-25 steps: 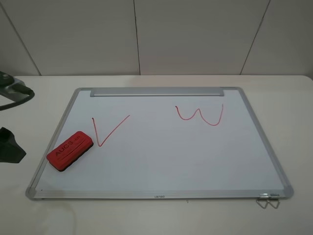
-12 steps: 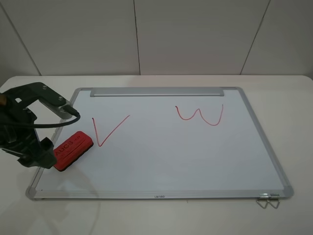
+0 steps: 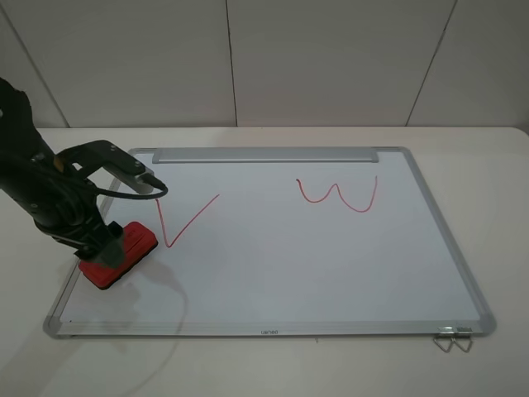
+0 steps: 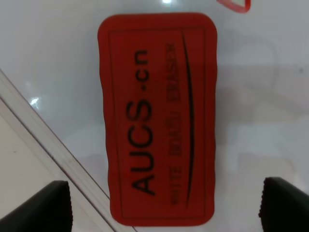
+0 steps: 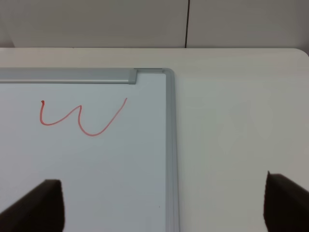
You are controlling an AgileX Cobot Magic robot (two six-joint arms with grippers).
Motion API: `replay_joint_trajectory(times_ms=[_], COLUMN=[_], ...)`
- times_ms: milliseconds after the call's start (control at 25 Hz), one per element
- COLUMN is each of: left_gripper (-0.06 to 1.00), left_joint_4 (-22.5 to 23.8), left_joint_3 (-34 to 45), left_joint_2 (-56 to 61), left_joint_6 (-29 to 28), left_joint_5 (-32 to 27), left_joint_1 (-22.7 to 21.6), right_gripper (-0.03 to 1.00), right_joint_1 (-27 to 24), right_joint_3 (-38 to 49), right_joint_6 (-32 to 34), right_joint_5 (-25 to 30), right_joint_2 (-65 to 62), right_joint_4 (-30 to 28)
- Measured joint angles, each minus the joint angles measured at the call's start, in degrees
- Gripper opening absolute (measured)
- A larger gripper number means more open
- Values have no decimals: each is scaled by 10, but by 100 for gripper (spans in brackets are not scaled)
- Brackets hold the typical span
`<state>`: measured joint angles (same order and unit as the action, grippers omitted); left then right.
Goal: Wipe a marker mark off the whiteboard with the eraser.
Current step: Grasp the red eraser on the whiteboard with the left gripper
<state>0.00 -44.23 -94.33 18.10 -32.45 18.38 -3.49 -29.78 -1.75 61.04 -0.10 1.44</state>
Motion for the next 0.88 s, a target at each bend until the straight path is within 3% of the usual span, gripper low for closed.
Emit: replay_joint_trajectory(times_ms=[880], left_gripper=[77], left_joint_4=[-8], left_joint_3=[-5], left_joint_2=[-74], left_joint_6=[3], left_joint_5=[60], left_joint_1=[0], right_gripper=[71], right_joint_1=[0], right_joint_3=[0], right_joint_6=[0], right_joint_5=[0], right_joint_2=[0], right_joint_4=[0])
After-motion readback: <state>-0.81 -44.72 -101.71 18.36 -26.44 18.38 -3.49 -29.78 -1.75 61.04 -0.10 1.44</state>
